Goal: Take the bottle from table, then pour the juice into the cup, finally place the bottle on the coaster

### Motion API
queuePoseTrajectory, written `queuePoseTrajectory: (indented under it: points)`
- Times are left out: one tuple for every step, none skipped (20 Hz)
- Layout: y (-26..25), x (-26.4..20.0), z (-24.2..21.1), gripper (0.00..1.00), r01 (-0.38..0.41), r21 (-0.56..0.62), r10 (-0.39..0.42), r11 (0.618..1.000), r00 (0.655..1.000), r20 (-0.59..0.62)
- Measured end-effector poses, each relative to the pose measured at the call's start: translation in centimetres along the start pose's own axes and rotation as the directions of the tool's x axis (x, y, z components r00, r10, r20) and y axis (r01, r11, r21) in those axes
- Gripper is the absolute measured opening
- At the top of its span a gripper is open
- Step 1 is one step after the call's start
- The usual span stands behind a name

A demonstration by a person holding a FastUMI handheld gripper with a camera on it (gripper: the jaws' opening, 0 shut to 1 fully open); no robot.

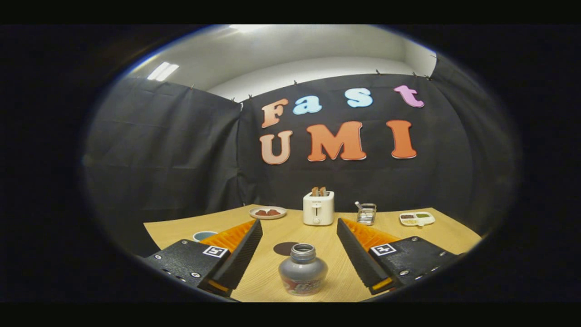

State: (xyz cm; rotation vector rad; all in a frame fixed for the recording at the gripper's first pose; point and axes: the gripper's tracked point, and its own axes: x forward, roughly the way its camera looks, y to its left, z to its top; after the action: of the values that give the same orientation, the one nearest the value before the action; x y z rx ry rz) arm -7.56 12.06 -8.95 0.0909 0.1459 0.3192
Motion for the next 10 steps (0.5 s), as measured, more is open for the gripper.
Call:
queuePoseTrajectory:
  points:
    - [0.0, 0.1, -0.8, 0.98, -0.004, 0.009, 0.004, 1.0, 1.0, -0.014]
    - [0.0, 0.1, -1.6, 0.98, -0.01, 0.022, 0.01, 1.0, 1.0, -0.026]
    - [0.0, 0.2, -2.4, 0.98, -0.012, 0.034, 0.013, 0.999, 0.999, -0.04]
    - [-0.1, 0.2, -3.1, 0.98, -0.012, 0.046, 0.014, 0.999, 0.998, -0.054]
    - [-0.3, 0.1, -3.9, 0.98, -0.011, 0.054, 0.015, 0.998, 0.997, -0.071]
    - [-0.4, 0.0, -4.6, 0.98, -0.009, 0.059, 0.014, 0.998, 0.996, -0.084]
    - [-0.4, 0.1, -5.5, 0.98, -0.009, 0.06, 0.015, 0.998, 0.995, -0.1]
    - [-0.6, 0.1, -6.3, 0.98, -0.006, 0.061, 0.013, 0.998, 0.993, -0.114]
    - [-0.7, -0.1, -7.0, 0.98, -0.002, 0.062, 0.01, 0.998, 0.992, -0.13]
    - [-0.8, -0.2, -7.6, 0.98, 0.0, 0.065, 0.01, 0.998, 0.99, -0.144]
